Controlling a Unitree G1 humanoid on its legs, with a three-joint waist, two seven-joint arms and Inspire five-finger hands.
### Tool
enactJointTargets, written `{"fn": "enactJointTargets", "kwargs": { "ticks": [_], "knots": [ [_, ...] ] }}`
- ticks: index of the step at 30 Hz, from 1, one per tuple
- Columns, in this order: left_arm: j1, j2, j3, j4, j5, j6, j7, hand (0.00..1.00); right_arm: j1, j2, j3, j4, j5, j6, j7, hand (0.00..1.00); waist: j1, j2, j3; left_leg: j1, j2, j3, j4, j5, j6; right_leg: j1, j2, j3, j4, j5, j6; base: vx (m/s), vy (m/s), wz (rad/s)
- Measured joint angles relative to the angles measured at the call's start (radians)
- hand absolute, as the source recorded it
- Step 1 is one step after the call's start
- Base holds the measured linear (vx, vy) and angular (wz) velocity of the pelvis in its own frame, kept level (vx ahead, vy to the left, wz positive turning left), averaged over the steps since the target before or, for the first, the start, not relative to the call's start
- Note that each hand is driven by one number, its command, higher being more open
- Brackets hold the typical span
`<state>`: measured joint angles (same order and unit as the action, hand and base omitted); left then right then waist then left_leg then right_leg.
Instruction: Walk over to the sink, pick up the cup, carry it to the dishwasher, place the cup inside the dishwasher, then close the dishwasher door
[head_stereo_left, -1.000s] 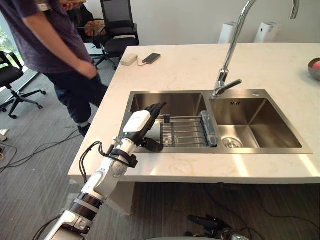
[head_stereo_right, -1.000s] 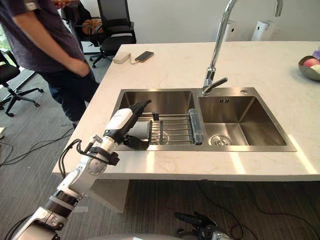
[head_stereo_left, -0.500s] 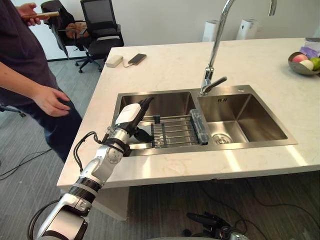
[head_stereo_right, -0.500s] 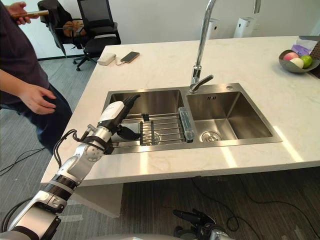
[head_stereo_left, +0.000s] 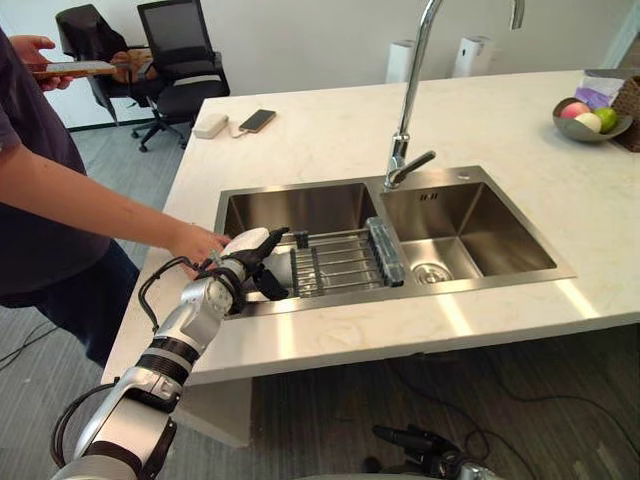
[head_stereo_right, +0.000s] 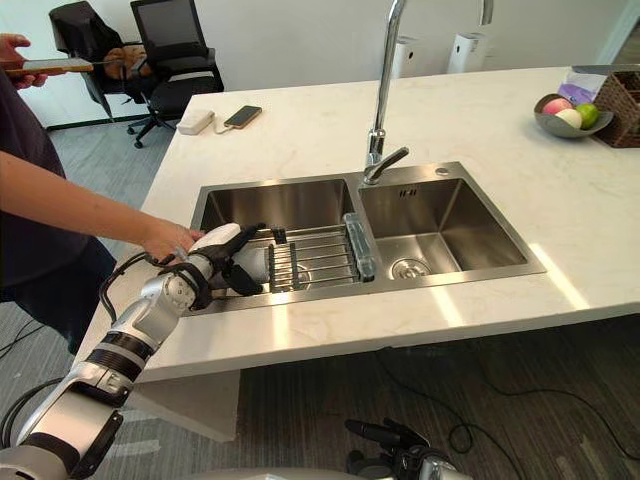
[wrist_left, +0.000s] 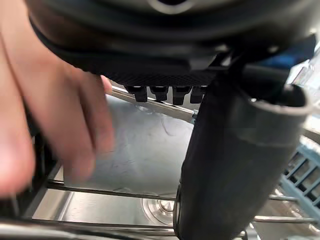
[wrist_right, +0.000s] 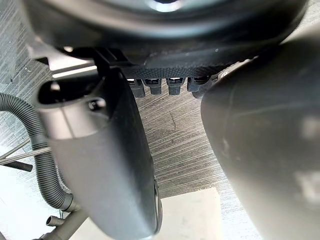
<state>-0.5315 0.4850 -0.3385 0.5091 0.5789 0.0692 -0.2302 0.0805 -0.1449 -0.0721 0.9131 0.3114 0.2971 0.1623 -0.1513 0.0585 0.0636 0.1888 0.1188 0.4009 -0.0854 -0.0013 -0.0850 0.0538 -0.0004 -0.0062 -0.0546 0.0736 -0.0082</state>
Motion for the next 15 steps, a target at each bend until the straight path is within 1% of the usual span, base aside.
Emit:
{"fn": "enactJointTargets", "kwargs": {
  "ticks": [2,3,5,8,15],
  "knots": [
    [-0.009,-0.005,0.007,0.012,0.012,-0.001,0.009,0.00,0.000,-0.001,0.000,0.000,0.000,0.004,0.000,1.00,-0.001,0.001,-0.003,0.000,0.000,0.001,0.000,0.000,0.000,0.002,0.000,0.000,-0.005,0.002,-0.001,0.00,0.000,0.00],
    [-0.027,-0.009,0.017,0.031,0.013,0.000,0.019,1.00,0.000,-0.001,0.000,0.000,0.000,0.005,0.001,1.00,-0.002,0.001,-0.004,0.001,0.000,0.002,0.000,0.000,0.000,0.004,0.000,0.000,-0.009,0.003,-0.001,0.00,0.000,0.00],
    [-0.047,-0.010,0.017,0.068,0.013,-0.004,0.019,1.00,-0.001,-0.003,0.001,0.000,0.000,0.009,0.002,1.00,-0.006,0.002,-0.005,0.002,0.000,0.006,0.000,0.000,0.000,0.008,-0.001,0.002,-0.020,0.006,0.001,-0.02,-0.003,-0.05],
    [-0.045,-0.027,0.014,0.117,0.013,-0.011,0.036,1.00,-0.004,-0.002,0.001,-0.003,0.000,0.016,0.007,1.00,-0.014,0.001,-0.005,-0.002,0.000,0.008,-0.001,-0.001,-0.001,0.007,-0.001,0.004,-0.029,0.011,0.001,0.00,-0.001,-0.02],
    [-0.028,-0.029,0.014,0.086,-0.011,-0.029,0.061,1.00,-0.004,-0.003,0.001,-0.003,0.000,0.019,0.009,1.00,-0.010,0.003,-0.005,-0.006,-0.001,-0.001,0.000,-0.001,-0.002,0.008,0.000,-0.006,-0.029,0.014,-0.001,0.00,-0.003,0.03]
  ]
}}
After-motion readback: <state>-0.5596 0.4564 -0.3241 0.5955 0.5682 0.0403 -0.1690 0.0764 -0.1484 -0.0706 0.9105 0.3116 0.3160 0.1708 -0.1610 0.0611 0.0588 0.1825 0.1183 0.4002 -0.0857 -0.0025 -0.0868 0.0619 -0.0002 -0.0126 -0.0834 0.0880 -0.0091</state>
